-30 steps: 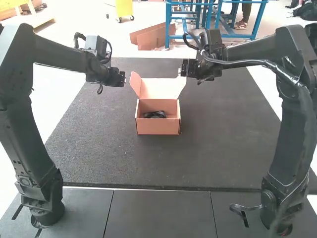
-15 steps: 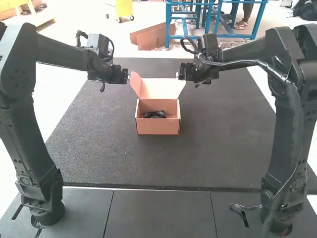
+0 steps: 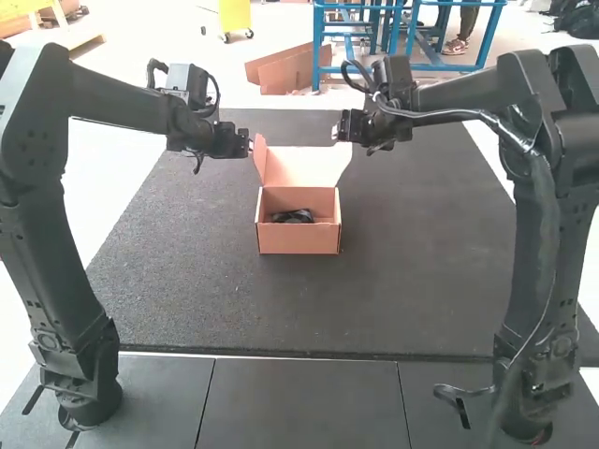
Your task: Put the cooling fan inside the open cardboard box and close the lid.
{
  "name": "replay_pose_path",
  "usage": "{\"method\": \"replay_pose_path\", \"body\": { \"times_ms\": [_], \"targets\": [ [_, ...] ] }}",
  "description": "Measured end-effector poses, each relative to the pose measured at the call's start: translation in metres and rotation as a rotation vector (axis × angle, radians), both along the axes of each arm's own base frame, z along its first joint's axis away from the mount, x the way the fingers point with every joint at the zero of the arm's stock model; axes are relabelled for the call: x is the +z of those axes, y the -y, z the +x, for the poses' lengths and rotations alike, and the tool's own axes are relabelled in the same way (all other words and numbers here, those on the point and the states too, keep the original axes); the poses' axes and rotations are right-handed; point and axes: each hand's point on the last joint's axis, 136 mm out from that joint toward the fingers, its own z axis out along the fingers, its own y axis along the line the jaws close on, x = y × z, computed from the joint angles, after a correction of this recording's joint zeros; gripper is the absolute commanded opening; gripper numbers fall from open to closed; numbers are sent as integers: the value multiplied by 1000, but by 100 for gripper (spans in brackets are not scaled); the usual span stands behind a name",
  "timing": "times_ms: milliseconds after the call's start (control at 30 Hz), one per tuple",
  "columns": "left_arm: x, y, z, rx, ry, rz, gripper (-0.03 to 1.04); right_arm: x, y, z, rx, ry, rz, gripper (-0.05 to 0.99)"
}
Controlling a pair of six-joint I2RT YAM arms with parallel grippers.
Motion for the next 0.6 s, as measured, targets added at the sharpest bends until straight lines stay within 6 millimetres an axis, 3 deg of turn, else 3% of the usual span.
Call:
{"method": "replay_pose_path", "body": {
  "times_ms": [133,600],
  "targets": [
    [0,1,0,-1,-1,-6,97,-5,0,-1,-2,-14,2,56],
    [0,18,-4,-33,-3,-8,97,-6,0,-1,-10,-25,10,21]
  ]
}}
